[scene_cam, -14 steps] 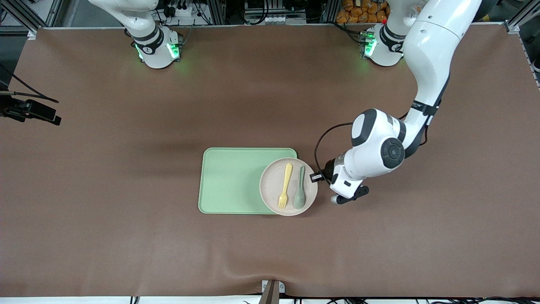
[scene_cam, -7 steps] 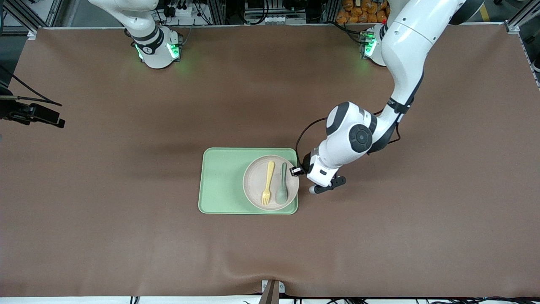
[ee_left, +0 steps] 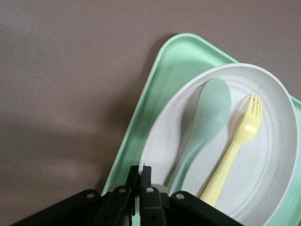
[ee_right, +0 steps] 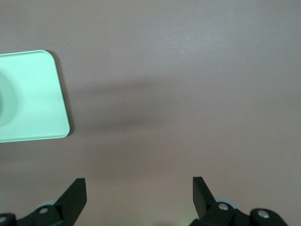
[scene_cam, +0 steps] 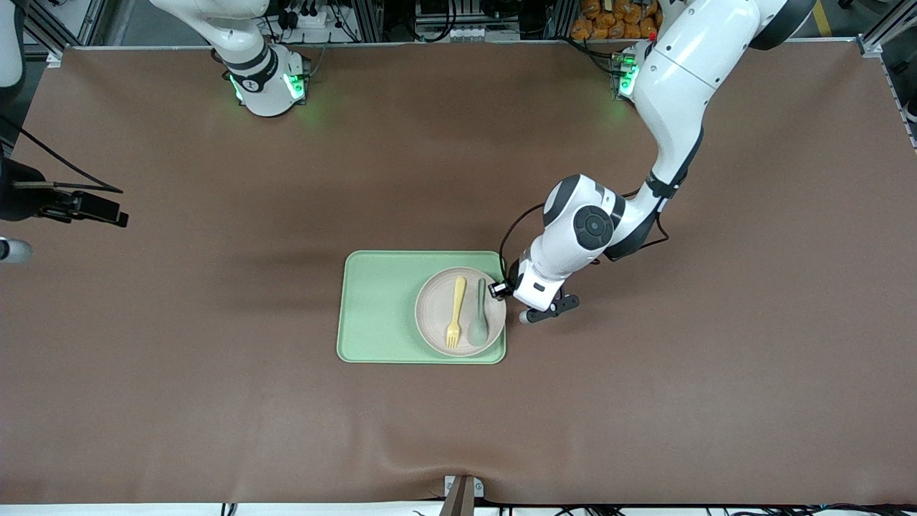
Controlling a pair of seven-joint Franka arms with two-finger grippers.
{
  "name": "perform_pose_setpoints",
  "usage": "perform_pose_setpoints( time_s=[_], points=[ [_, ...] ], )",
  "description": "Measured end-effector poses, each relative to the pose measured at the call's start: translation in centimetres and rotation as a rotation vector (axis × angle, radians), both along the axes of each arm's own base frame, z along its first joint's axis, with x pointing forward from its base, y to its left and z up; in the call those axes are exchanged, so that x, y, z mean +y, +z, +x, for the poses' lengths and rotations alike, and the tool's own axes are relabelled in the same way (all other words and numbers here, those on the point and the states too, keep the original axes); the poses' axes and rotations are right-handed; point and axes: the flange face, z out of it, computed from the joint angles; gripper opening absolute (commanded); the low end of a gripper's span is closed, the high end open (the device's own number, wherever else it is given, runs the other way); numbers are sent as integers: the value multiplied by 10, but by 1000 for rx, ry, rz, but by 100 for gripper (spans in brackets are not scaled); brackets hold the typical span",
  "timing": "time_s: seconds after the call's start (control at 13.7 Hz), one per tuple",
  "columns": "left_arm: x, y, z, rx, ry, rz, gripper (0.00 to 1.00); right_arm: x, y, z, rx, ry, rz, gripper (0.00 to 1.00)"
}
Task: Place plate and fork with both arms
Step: 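Lower the plate and open the left gripper while the right gripper reaches in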
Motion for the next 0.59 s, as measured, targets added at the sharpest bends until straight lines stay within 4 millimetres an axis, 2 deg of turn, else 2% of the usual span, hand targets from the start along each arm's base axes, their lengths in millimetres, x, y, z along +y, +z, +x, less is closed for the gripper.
perform_pose_setpoints(
  time_s=[0.15, 0.37, 0.59],
  points=[
    [-1, -6, -4, 5, 14, 0, 0, 7, -7, 5, 1, 8, 12, 100],
    [-10, -6, -10, 9, 11, -1, 0, 10, -13, 7, 10, 12, 19, 100],
    [-11, -8, -11, 10, 13, -1, 0, 17, -22, 13, 10, 10, 37, 100]
  ],
)
